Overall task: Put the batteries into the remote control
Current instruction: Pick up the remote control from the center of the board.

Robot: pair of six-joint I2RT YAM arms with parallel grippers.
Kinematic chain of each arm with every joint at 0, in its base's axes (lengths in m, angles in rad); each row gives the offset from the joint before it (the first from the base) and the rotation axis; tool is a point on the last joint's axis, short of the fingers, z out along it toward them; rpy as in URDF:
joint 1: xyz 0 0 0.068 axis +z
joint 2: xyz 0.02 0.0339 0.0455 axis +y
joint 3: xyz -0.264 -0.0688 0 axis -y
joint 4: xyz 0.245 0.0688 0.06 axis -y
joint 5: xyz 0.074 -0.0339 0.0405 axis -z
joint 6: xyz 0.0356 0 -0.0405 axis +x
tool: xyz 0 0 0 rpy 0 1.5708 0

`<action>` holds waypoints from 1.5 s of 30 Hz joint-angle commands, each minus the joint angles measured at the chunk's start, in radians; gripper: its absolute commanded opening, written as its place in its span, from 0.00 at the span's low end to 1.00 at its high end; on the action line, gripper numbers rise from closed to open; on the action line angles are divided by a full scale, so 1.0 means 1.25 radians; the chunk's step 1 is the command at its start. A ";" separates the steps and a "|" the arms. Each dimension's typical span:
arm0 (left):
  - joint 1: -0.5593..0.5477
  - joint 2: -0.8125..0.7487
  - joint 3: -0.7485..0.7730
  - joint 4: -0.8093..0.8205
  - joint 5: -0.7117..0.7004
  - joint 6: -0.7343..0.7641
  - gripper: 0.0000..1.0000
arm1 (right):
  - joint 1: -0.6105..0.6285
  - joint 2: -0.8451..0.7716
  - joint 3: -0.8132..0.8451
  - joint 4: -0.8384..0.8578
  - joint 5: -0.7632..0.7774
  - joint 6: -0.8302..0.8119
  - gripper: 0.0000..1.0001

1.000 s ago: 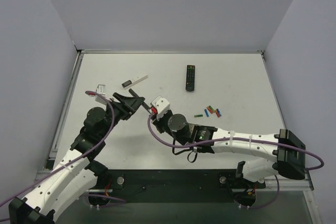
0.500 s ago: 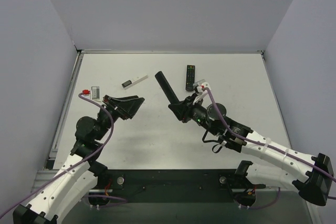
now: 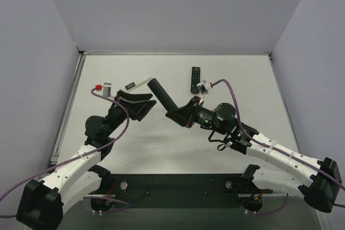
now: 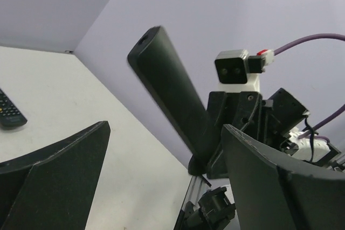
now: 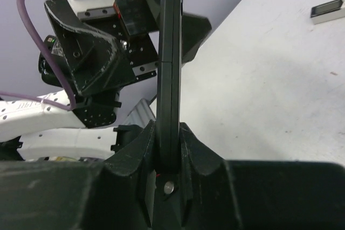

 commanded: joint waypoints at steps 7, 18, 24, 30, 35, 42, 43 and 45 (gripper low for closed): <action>-0.028 0.122 0.082 0.268 -0.008 -0.075 0.88 | -0.008 0.062 0.032 0.165 -0.134 0.107 0.00; -0.073 0.178 0.063 0.373 -0.041 -0.120 0.58 | -0.019 0.091 0.004 0.240 -0.150 0.166 0.00; -0.074 0.140 0.051 0.342 -0.077 -0.107 0.36 | -0.022 0.109 0.000 0.257 -0.165 0.182 0.00; -0.073 0.085 0.039 0.263 -0.104 -0.067 0.03 | -0.022 0.116 0.006 0.190 -0.162 0.116 0.11; -0.074 -0.016 0.048 -0.018 -0.161 -0.002 0.00 | -0.020 0.076 0.024 0.033 -0.088 -0.034 0.52; -0.073 -0.117 0.125 -0.530 -0.354 0.088 0.00 | 0.008 0.079 0.146 -0.281 0.065 -0.358 0.78; -0.073 -0.117 0.130 -0.591 -0.367 0.096 0.00 | 0.012 0.088 0.158 -0.303 0.074 -0.384 0.77; -0.073 -0.109 0.146 -0.642 -0.385 0.102 0.00 | 0.020 0.112 0.184 -0.321 0.083 -0.439 0.78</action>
